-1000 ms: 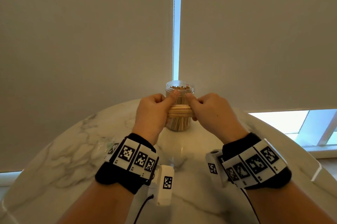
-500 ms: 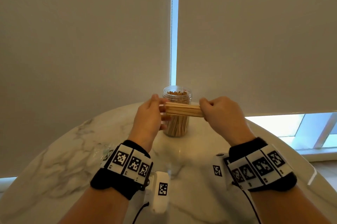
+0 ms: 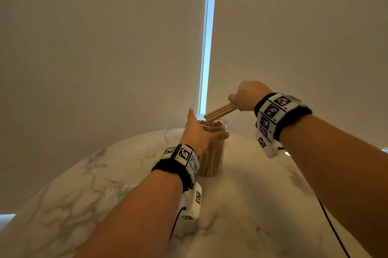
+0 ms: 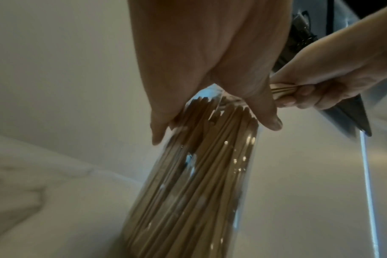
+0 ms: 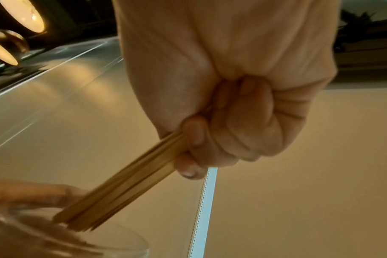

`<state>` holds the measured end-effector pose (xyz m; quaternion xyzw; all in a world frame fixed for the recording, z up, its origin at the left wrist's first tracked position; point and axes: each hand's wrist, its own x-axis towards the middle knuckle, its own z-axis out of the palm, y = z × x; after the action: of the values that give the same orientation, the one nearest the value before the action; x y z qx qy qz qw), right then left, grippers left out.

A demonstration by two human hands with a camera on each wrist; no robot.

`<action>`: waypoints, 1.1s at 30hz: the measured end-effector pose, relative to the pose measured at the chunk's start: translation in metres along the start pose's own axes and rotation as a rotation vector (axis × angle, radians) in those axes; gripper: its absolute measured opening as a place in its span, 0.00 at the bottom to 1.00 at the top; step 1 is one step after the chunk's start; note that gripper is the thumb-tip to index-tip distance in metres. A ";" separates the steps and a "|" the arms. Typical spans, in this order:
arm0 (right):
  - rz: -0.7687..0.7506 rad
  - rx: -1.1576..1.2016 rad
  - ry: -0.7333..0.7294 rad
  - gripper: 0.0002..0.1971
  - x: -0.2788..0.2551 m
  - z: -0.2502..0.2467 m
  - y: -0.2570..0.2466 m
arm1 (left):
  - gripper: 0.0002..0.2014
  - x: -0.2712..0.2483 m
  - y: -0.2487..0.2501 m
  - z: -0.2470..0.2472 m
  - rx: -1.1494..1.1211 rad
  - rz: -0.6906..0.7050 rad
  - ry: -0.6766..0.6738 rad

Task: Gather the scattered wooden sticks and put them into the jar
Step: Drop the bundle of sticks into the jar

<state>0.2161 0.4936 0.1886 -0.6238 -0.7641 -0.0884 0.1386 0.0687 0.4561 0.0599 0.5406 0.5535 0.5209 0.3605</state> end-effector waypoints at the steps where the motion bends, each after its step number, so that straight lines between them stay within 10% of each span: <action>1: -0.021 -0.044 -0.030 0.18 0.005 0.001 -0.004 | 0.82 0.001 -0.005 0.001 -0.016 0.025 0.009; 9: -0.165 -0.115 -0.001 0.23 0.013 0.007 -0.021 | 0.61 0.004 -0.018 0.001 -0.033 0.091 0.003; 33: -0.348 -0.121 0.006 0.25 0.008 -0.004 -0.031 | 0.65 0.006 -0.025 0.001 -0.011 0.127 0.010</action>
<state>0.1850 0.4932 0.1955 -0.4892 -0.8533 -0.1586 0.0860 0.0634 0.4657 0.0368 0.5700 0.5170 0.5486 0.3268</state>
